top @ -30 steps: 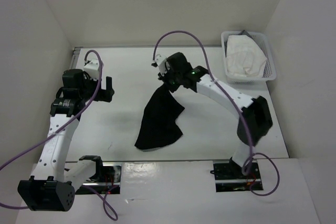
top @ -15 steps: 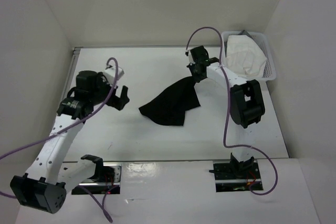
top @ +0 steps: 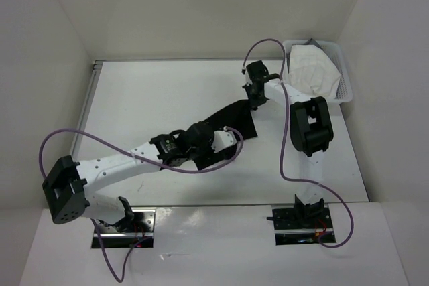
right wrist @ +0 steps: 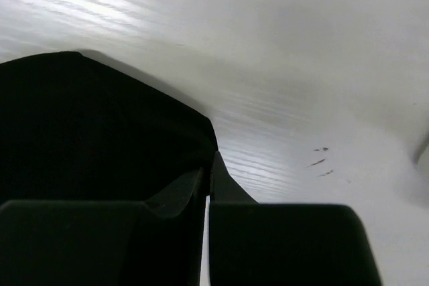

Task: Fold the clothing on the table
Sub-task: Flatten the skirt out

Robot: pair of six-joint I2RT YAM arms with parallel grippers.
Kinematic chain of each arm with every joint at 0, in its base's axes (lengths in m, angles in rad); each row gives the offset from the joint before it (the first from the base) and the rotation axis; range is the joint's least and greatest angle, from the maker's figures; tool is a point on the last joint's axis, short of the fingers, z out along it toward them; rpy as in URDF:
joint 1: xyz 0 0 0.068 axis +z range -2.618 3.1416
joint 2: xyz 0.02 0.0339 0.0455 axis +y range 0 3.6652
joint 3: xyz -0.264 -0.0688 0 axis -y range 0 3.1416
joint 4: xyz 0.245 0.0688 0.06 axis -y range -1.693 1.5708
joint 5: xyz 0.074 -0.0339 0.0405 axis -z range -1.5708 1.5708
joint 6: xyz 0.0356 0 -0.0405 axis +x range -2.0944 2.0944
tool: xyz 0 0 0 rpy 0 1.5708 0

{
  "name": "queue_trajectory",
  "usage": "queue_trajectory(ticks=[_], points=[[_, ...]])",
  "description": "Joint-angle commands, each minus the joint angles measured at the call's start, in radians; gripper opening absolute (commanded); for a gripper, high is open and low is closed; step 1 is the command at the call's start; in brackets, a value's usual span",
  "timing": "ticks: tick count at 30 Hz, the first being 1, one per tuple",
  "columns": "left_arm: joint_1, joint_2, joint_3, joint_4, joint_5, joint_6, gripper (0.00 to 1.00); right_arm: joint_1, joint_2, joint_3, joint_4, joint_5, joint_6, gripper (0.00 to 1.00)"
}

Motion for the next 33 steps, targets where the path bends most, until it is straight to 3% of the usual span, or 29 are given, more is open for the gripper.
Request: queue_trajectory(ticks=[1, 5, 13, 18, 33], points=[[-0.049, 0.013, -0.012, 0.167, -0.108, 0.028, 0.87, -0.057, 0.023, 0.041, -0.01, 0.004, 0.029, 0.0], [-0.113, 0.064, -0.035, 0.263, -0.122, 0.014, 0.86, -0.079, 0.023, 0.03, -0.01, -0.014, 0.029, 0.0], [-0.123, 0.294, 0.061, 0.317, -0.142, -0.013, 0.82, -0.088, 0.023, 0.03, -0.019, -0.056, 0.047, 0.0], [-0.123, 0.329, 0.061, 0.401, -0.162, -0.024, 0.82, -0.088, 0.023, 0.03, -0.019, -0.056, 0.047, 0.0], [-0.146, 0.501, 0.213, 0.357, -0.108, -0.128, 0.8, -0.088, 0.023, 0.03, -0.019, -0.076, 0.038, 0.0]])
